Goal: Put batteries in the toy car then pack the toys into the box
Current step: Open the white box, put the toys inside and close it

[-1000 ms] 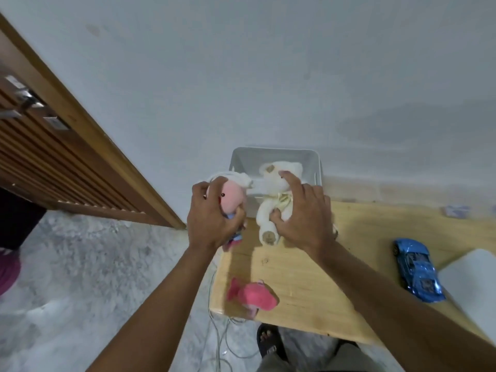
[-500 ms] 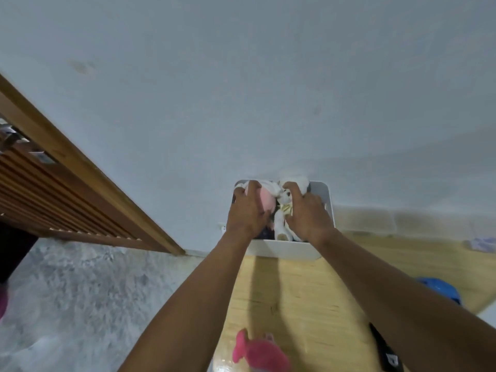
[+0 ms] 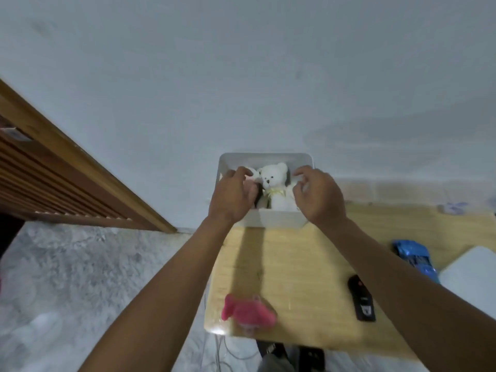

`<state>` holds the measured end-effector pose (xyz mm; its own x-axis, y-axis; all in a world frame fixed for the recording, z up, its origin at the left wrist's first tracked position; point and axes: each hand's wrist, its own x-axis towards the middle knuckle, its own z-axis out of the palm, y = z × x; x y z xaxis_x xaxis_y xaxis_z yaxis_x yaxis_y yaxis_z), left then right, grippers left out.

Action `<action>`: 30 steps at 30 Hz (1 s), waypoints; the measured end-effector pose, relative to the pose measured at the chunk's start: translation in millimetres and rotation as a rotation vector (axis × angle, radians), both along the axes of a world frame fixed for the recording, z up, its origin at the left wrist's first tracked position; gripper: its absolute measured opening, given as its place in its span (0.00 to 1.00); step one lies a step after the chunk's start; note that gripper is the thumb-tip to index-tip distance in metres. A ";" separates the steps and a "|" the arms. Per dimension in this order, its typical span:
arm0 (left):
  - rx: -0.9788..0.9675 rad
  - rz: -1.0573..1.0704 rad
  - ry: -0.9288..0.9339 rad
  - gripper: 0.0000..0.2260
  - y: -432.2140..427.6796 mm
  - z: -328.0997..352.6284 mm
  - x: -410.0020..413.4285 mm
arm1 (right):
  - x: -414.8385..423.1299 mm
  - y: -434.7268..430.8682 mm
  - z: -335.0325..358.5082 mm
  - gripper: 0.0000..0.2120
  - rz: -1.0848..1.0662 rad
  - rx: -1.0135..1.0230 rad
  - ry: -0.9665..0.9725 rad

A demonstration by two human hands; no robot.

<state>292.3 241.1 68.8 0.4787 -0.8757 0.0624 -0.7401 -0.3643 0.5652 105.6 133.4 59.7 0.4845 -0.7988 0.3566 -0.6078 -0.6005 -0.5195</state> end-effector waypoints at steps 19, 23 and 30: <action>0.768 -0.291 0.048 0.27 157.1 -99.0 -103.5 | -200.2 90.9 -104.5 0.26 -0.309 0.631 0.598; 0.581 -0.275 0.119 0.27 142.4 -81.7 -95.0 | -189.1 78.4 -88.9 0.29 -0.319 0.427 0.223; 0.028 -0.195 0.023 0.27 62.4 21.9 -57.7 | -101.0 20.4 11.3 0.27 -0.028 0.122 -0.051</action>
